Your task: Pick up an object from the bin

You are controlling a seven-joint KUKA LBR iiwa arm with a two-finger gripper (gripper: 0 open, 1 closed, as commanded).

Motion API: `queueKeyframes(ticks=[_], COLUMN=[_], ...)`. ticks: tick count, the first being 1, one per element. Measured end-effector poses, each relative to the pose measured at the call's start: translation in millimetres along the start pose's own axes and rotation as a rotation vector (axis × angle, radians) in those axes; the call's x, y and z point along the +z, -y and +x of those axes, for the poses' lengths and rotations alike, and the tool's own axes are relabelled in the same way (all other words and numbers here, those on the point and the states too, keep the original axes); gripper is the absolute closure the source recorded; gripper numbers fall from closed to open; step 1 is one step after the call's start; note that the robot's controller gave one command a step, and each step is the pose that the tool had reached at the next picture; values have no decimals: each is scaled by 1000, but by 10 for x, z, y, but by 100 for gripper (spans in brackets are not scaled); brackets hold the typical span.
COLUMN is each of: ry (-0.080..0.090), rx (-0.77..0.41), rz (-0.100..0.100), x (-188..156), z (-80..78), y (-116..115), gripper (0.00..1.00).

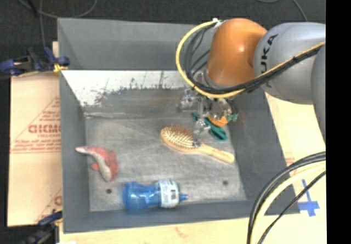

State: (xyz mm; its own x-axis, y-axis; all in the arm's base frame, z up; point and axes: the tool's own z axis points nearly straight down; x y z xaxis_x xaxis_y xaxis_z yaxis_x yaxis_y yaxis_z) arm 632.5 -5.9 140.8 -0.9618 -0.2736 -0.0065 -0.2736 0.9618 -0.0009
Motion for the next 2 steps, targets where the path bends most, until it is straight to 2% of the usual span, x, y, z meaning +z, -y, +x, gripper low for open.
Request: queueKeyframes(ticks=[1,2], ry=[0,4], rx=[0,-50], rz=[0,3], x=[0,428], z=[0,-71], y=[0,-27], gripper=[0,0])
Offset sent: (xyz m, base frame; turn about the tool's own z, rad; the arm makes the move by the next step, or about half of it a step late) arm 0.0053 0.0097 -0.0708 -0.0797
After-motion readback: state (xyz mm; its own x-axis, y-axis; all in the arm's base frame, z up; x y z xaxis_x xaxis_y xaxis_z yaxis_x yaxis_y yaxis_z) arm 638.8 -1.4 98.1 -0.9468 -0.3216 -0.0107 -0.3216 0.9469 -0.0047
